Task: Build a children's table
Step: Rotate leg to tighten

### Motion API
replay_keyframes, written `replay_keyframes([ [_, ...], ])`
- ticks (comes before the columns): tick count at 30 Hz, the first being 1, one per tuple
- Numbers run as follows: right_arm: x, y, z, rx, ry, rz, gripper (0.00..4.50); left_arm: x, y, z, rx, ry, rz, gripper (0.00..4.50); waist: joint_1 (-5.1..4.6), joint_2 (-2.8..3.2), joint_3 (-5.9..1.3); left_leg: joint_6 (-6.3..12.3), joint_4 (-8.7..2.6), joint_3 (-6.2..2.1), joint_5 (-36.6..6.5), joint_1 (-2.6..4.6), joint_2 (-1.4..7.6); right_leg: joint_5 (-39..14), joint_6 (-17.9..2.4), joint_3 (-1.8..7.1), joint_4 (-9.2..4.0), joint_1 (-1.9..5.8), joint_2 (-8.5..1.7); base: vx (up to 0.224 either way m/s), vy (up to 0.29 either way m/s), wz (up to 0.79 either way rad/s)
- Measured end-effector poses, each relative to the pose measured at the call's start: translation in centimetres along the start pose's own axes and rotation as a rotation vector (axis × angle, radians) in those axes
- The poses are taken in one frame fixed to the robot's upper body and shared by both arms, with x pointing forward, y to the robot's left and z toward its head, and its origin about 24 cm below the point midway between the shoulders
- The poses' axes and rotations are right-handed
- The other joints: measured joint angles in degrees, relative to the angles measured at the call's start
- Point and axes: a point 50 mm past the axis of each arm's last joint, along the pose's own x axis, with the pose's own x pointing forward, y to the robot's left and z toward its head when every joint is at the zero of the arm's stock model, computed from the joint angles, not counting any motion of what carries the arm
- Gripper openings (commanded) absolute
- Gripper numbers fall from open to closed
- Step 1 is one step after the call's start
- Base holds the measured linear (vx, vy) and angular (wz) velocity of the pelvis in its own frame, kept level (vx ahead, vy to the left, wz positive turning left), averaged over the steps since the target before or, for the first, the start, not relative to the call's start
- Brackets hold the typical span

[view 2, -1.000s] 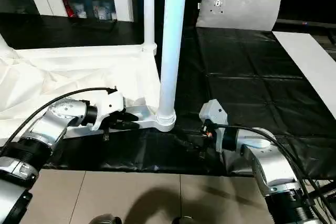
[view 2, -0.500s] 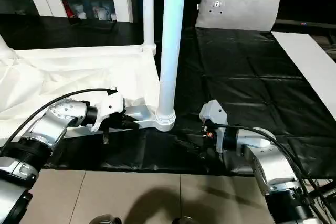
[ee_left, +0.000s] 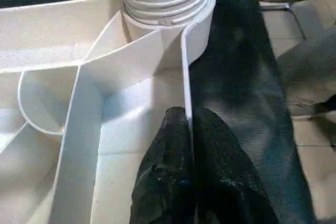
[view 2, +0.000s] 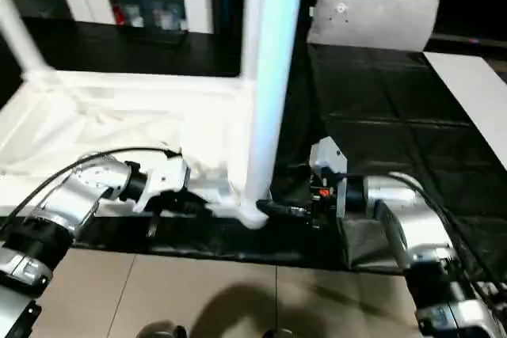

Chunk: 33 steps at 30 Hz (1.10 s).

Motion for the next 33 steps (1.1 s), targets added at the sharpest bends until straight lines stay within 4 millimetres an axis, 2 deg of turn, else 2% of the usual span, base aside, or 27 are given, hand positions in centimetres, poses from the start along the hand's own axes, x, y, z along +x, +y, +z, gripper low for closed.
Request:
replay_keyframes([
  [8, 0.4, -0.4, -1.1, 0.072, 0.006, 0.02, 2.97, 0.0, -0.3, 0.0, -0.005, 0.002, -0.008, 0.0, -0.09, -0.02, -0.01, 0.0, -0.05, 0.0, 0.0, -0.01, 0.0, 0.0, 0.0, -0.01, -0.01, -0.01, 0.0, 0.0, 0.0, 0.0],
  [18, 0.9, -0.5, -1.0, 0.08, -0.001, 0.027, 2.03, -0.1, -0.4, -0.1, -0.013, 0.003, -0.01, 0.0, -0.24, -0.01, -0.01, 0.0, -0.04, 0.01, 0.0, 0.02, 0.0, 0.0, 0.0, -0.01, 0.0, -0.01, 0.0, 0.0, 0.0, 0.0],
  [25, 1.0, -0.2, -1.2, 0.082, -0.01, 0.017, 1.93, 0.0, -0.5, 0.1, -0.043, -0.011, -0.004, 0.0, -0.31, 0.02, -0.03, -0.01, -0.08, 0.01, 0.0, 0.03, 0.0, 0.0, 0.0, -0.01, -0.02, -0.01, 0.0, 0.0, 0.0, 0.0],
  [30, 2.1, -0.4, -1.1, 0.127, -0.036, -0.124, 1.92, 0.2, 0.1, -0.1, -0.105, -0.011, 0.095, 0.0, -0.87, 0.25, -0.08, -0.03, -0.05, 0.02, 0.0, 0.18, -0.02, 0.0, 0.0, 0.02, 0.03, 0.03, 0.0, 0.0, 0.0, 0.0],
  [33, 3.4, -1.2, -1.1, 0.153, -0.055, -0.326, 1.91, 1.1, 0.9, -0.1, -0.181, -0.017, 0.225, 0.0, -1.86, 0.25, -0.09, -0.05, -0.05, 0.02, 0.0, 0.38, -0.07, 0.0, 0.0, 0.02, -0.03, 0.13, -0.03, 0.0, 0.0, 0.0],
])
